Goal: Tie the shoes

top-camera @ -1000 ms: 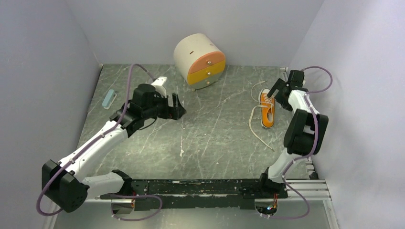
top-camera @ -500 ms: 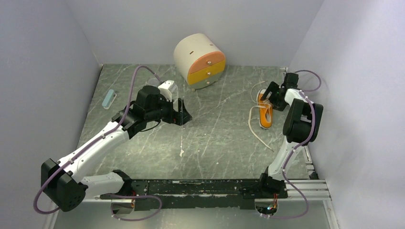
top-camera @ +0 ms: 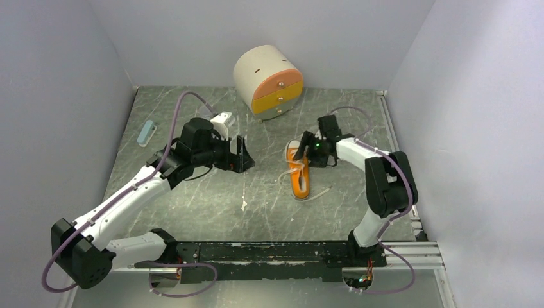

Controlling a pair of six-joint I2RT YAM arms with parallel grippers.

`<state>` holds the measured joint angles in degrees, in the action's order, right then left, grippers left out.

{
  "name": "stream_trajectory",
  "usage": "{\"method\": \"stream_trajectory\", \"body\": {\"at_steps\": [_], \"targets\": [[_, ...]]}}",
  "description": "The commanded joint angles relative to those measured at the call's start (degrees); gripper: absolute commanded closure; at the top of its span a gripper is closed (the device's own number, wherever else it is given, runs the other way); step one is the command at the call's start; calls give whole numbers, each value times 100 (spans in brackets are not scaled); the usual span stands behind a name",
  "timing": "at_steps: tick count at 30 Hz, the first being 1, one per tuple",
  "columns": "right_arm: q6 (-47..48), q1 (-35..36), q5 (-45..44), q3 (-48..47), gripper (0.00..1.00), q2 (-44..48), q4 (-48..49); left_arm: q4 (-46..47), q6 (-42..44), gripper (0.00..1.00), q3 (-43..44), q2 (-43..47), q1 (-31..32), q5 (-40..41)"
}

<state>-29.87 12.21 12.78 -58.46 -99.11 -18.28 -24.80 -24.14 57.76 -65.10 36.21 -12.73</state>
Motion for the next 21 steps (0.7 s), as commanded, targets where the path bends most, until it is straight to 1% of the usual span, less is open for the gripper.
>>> {"method": "stream_trajectory", "body": {"at_steps": [1,3,6,8,10,12,14,16,18,21], "targets": [[-1003,646,133,258,28,147,293,197,-318,3,-436,183,44,-328],[-1070,962,143,149,24,69,262,346,-404,3,-579,108,44,-568],[-752,1030,176,-114,15,140,-67,604,-451,3,-660,-78,44,-910],[-207,993,-100,-480,10,212,-684,705,-474,3,-627,-257,44,-1029],[440,958,-599,-838,8,361,-1404,797,-497,4,-563,-432,44,-1088],[928,902,-814,-932,7,562,-1934,824,-529,4,-472,-544,44,-1104],[1245,1003,-1043,-996,9,756,-2573,840,-585,3,-406,-542,44,-1097],[1286,1430,-1243,-943,9,1063,-2799,742,-638,3,-350,-416,38,-901],[1041,1975,-1115,-842,11,1335,-2822,584,-684,3,-360,-70,36,-566],[734,2795,-917,-704,18,1476,-2647,69,-839,3,-378,515,36,259]]}}
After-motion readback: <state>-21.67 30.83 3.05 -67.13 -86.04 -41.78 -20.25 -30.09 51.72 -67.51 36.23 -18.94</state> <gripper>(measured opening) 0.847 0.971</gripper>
